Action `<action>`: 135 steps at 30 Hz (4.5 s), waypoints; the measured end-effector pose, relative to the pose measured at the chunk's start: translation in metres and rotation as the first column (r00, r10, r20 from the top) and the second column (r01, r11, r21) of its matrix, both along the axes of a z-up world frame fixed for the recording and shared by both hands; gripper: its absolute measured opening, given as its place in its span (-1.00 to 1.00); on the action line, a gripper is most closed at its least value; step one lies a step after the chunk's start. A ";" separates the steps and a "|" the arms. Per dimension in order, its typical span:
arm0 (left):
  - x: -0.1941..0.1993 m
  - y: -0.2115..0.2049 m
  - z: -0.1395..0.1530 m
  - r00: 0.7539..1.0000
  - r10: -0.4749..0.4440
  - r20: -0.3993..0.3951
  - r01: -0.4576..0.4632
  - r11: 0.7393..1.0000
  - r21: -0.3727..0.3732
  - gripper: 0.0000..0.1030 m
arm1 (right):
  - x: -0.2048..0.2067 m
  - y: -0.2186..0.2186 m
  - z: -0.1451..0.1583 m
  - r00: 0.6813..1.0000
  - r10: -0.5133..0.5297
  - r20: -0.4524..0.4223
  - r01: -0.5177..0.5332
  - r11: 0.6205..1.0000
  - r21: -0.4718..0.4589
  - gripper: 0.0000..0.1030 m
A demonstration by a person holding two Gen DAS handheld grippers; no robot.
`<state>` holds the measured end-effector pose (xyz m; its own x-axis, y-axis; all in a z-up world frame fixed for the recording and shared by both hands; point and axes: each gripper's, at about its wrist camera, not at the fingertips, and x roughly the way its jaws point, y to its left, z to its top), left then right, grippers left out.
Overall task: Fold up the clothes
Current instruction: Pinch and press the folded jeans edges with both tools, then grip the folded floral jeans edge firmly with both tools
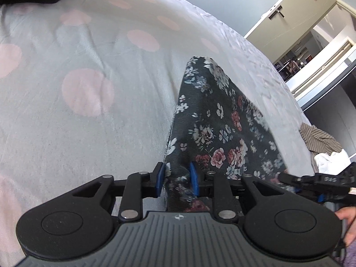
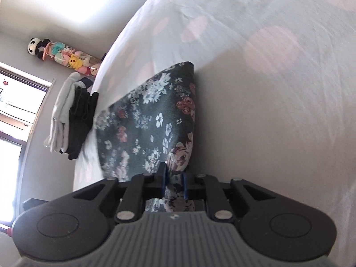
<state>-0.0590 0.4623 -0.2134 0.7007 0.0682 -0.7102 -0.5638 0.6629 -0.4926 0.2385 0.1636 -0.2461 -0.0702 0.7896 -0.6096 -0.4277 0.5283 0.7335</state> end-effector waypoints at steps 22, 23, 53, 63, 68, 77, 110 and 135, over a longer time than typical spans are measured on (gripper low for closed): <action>0.029 0.050 -0.030 0.998 -0.019 0.055 0.029 0.980 -0.199 0.31 | 0.026 0.026 -0.029 0.997 0.063 0.034 -0.067 0.987 0.146 -0.11; 0.029 0.051 -0.031 0.998 -0.015 0.053 0.026 0.978 -0.208 0.30 | 0.026 0.027 -0.029 0.997 0.065 0.034 -0.070 0.987 0.147 -0.12; 0.024 0.072 -0.061 0.994 -0.028 0.103 0.071 0.894 -0.443 -0.15 | 0.027 0.026 -0.038 0.999 0.048 0.010 -0.049 0.981 0.188 -0.15; 0.028 0.069 -0.064 0.996 -0.050 0.075 0.077 0.903 -0.422 -0.08 | 0.026 0.026 -0.038 0.999 0.048 0.014 -0.050 0.981 0.186 -0.15; 0.028 0.065 -0.061 0.995 -0.047 0.093 0.080 0.915 -0.395 -0.09 | 0.027 0.026 -0.039 0.999 0.046 0.011 -0.047 0.982 0.185 -0.17; 0.019 0.055 -0.051 0.990 -0.021 0.139 0.067 0.938 -0.341 -0.28 | 0.026 0.023 -0.039 0.999 0.021 -0.025 -0.015 0.976 0.217 -0.58; 0.014 0.070 -0.057 0.994 -0.042 0.105 0.080 0.919 -0.386 0.15 | 0.008 0.020 -0.024 0.999 0.002 -0.037 -0.001 0.999 0.038 -0.30; -0.003 0.056 -0.048 0.975 0.032 0.218 0.054 0.926 -0.374 -0.51 | -0.001 0.018 -0.002 0.993 -0.043 -0.106 0.060 0.985 0.161 -0.72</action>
